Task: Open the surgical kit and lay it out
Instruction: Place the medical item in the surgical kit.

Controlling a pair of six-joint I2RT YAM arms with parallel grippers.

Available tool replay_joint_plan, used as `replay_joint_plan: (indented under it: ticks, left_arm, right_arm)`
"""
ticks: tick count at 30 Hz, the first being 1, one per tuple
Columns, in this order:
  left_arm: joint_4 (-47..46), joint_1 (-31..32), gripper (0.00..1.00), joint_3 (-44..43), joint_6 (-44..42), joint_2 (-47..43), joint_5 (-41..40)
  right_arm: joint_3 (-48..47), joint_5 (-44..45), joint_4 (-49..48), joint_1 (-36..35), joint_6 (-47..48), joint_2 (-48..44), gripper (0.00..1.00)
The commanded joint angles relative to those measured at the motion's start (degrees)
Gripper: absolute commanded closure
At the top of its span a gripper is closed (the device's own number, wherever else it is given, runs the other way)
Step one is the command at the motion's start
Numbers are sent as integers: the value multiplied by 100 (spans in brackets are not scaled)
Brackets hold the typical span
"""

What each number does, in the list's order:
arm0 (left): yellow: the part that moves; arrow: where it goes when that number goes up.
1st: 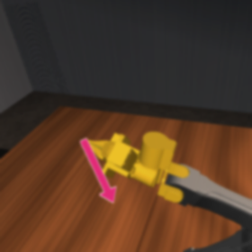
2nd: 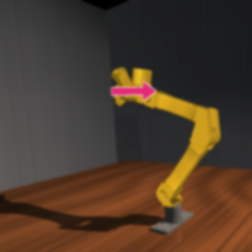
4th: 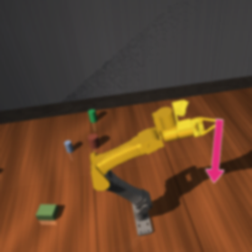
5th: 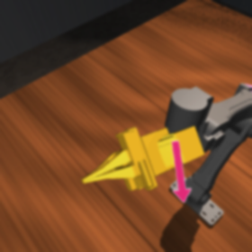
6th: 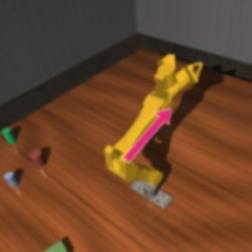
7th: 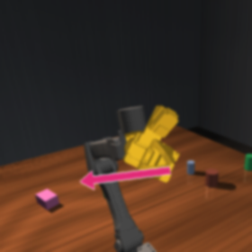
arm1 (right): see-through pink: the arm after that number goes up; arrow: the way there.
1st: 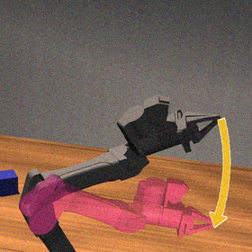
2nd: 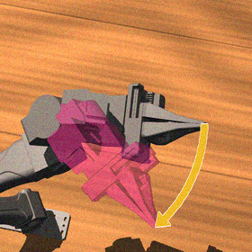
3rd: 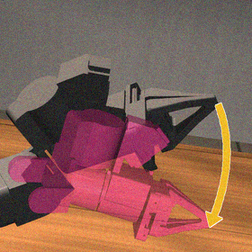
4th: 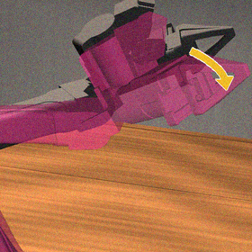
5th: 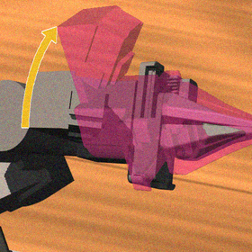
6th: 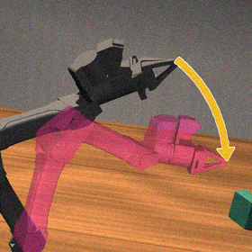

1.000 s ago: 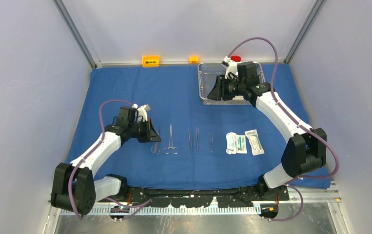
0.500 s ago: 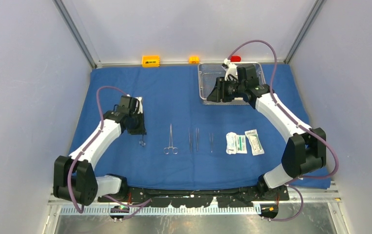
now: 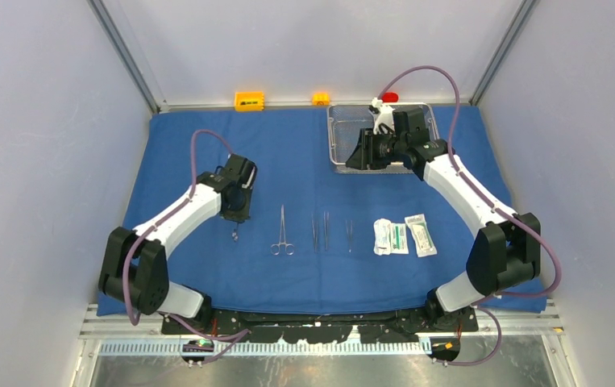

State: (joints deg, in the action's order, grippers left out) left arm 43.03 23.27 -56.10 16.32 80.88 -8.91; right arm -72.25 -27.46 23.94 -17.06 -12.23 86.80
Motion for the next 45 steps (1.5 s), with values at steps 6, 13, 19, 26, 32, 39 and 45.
replay_joint_plan:
  ticks: [6, 13, 19, 26, 32, 39, 45]
  left_arm:
    - [176, 223, 100, -198, 280, 349, -426]
    - [37, 361, 100, -255, 267, 779, -528]
    - [33, 439, 100, -342, 339, 1046, -566]
    - [-27, 521, 100, -398, 432, 1225, -534]
    - [-28, 611, 99, -512, 443, 1412, -542]
    - [-52, 696, 94, -468, 499, 1547, -494]
    - [-103, 696, 87, -349, 610, 1564, -364]
  right_arm:
    - [-87, 262, 72, 71, 228, -292, 58]
    - [-31, 273, 72, 106, 225, -312, 58]
    - [2, 266, 71, 115, 224, -408, 58]
    - [59, 272, 67, 136, 217, -480, 58]
    - [75, 264, 67, 153, 199, -525, 58]
    - [101, 269, 67, 162, 190, -568, 58]
    - [97, 274, 70, 165, 171, -551, 58]
